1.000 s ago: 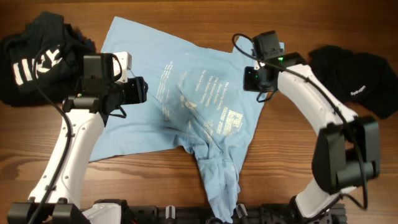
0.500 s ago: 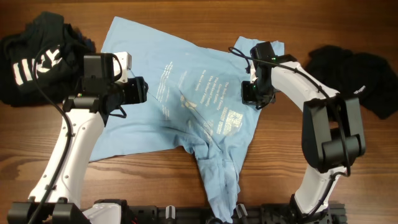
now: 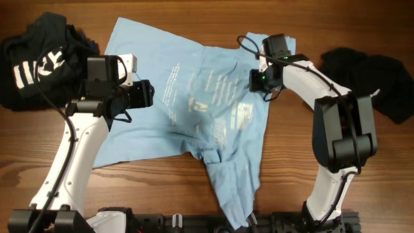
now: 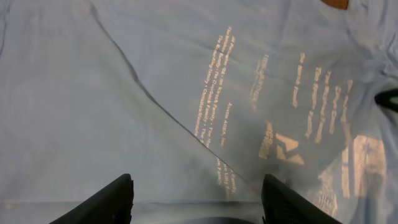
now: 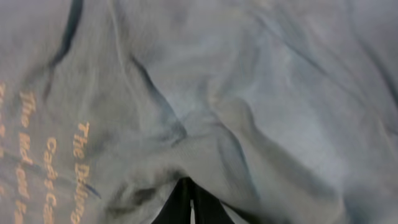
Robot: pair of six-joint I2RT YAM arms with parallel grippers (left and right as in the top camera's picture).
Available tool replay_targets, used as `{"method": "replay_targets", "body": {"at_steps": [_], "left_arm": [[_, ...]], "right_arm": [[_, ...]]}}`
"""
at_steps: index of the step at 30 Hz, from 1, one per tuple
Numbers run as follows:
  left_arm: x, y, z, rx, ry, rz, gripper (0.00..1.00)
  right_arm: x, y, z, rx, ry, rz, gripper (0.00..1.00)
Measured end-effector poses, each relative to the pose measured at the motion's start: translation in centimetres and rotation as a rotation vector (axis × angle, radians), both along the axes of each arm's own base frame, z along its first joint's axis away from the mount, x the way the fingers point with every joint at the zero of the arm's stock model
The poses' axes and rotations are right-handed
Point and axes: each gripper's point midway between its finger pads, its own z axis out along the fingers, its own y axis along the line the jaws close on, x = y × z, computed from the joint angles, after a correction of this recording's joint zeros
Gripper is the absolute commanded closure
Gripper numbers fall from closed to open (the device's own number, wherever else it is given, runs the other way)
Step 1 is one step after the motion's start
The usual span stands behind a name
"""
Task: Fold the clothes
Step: 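Drag the right gripper toward the shirt's far-right shoulder to unfold it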
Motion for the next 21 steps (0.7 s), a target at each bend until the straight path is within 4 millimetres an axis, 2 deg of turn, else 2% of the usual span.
{"method": "replay_targets", "body": {"at_steps": [4, 9, 12, 17, 19, 20, 21], "left_arm": [[0.1, 0.0, 0.1, 0.0, -0.007, 0.0, 0.34], [0.5, 0.0, 0.3, -0.001, -0.026, 0.0, 0.34], [0.7, 0.0, 0.4, -0.001, -0.033, 0.0, 0.34], [0.8, 0.0, 0.5, -0.002, -0.04, 0.0, 0.34], [0.8, 0.0, 0.5, -0.002, -0.04, 0.0, 0.34], [0.8, 0.0, 0.5, -0.002, -0.04, 0.0, 0.34], [0.8, 0.0, 0.5, -0.002, -0.04, 0.0, 0.34]], "right_arm": [[2.5, -1.8, 0.1, 0.024, -0.077, -0.048, 0.95], [5.6, -5.5, 0.3, 0.024, -0.18, -0.105, 0.94], [6.7, -7.7, 0.4, 0.008, -0.217, -0.127, 0.93], [7.7, -9.5, 0.6, -0.035, -0.242, -0.119, 0.91], [7.9, -9.6, 0.7, -0.049, -0.239, -0.107, 0.82], [8.0, -9.6, 0.7, -0.052, -0.234, -0.102, 0.55], [8.0, -9.7, 0.8, -0.057, -0.225, -0.096, 0.4]]}}
